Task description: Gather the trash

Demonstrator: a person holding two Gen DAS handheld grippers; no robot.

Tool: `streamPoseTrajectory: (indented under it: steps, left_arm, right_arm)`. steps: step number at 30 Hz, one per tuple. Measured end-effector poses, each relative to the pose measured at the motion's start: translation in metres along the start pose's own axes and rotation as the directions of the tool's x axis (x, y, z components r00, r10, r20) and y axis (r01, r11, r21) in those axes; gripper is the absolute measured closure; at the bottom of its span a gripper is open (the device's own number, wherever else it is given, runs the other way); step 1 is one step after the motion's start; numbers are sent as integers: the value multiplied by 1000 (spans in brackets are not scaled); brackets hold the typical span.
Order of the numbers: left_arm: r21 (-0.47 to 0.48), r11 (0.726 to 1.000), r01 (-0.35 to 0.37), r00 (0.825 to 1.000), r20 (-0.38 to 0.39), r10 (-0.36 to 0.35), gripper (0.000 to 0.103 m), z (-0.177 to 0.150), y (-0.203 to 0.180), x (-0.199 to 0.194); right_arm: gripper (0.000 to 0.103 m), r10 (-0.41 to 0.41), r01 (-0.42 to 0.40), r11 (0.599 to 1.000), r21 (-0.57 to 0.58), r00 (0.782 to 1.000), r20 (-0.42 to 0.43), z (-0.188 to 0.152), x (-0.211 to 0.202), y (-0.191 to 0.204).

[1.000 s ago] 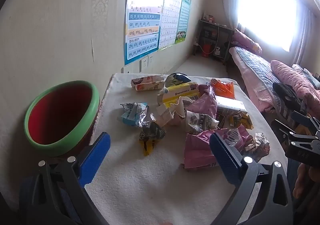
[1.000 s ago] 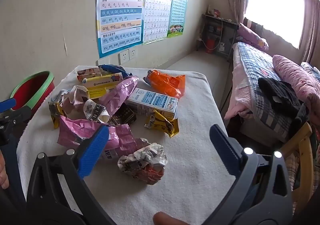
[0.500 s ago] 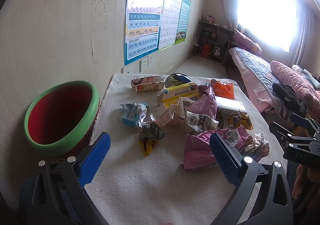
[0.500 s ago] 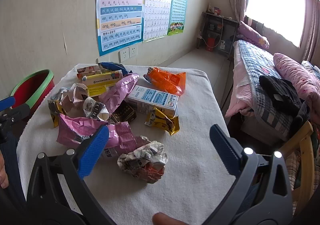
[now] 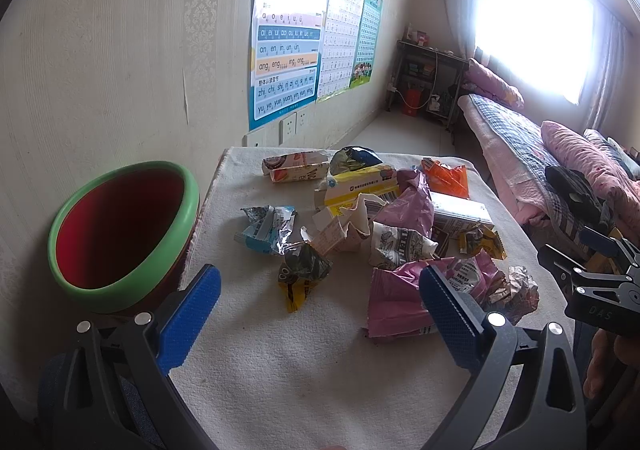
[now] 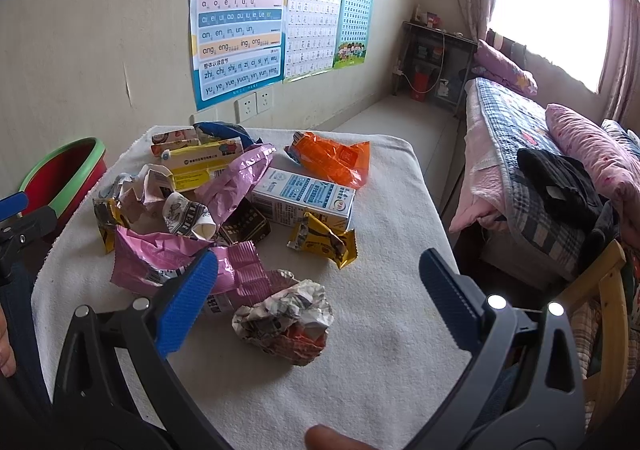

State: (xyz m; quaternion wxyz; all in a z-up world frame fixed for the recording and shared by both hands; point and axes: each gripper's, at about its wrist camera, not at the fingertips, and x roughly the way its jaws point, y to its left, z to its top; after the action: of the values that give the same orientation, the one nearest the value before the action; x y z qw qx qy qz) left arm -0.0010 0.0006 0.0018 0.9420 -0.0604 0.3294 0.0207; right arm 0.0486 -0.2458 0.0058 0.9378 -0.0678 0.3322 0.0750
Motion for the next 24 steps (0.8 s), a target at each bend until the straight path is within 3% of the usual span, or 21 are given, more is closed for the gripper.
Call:
streamPoseTrajectory:
  steps: [24]
  left_arm:
    - [-3,1000,0,1000,-9,0,8,0,0,1]
  right_arm:
    - [4,-2,2,1000,-1,1000,-7,-2,2,-1]
